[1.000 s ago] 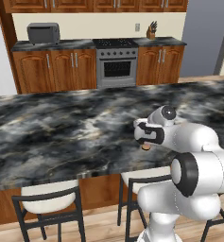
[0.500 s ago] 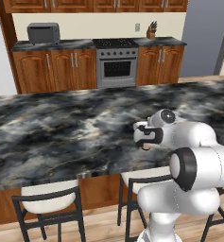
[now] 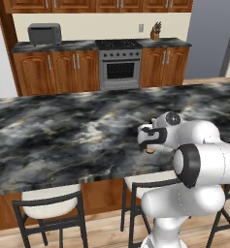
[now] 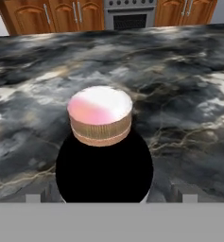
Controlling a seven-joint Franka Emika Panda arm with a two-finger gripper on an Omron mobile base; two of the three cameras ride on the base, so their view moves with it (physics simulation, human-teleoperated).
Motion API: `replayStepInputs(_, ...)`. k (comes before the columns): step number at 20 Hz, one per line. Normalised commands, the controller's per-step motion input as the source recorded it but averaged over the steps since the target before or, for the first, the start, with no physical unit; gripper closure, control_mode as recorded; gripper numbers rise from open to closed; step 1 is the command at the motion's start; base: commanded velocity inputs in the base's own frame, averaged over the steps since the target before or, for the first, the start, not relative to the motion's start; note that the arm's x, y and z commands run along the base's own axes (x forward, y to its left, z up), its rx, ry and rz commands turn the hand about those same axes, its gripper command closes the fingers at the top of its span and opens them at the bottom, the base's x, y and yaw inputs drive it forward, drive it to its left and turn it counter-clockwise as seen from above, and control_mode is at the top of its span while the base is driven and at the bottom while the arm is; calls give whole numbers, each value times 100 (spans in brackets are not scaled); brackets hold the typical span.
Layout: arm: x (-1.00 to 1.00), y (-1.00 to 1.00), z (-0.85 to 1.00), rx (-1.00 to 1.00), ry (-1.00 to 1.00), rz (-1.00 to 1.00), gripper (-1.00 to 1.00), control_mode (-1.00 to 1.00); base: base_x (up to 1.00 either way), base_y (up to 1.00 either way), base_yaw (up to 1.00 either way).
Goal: Place the large bottle from the dining counter next to the other large bottle outside the sink, and place the small bottle from the dining counter next to the other small bottle inside the sink.
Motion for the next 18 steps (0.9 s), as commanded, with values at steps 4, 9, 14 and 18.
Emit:
replayStepInputs(4, 19, -3, -7, 0, 0, 0, -100, -100, 0, 0, 0)
replayStepInputs(9, 20, 0, -6, 0, 0, 0, 100, -100, 0, 0, 0)
replayStepInputs(14, 6, 0, -2, 0, 0, 0, 100, -100, 0, 0, 0)
replayStepInputs(18, 0, 0, 0, 0, 0, 0, 100, -100, 0, 0, 0)
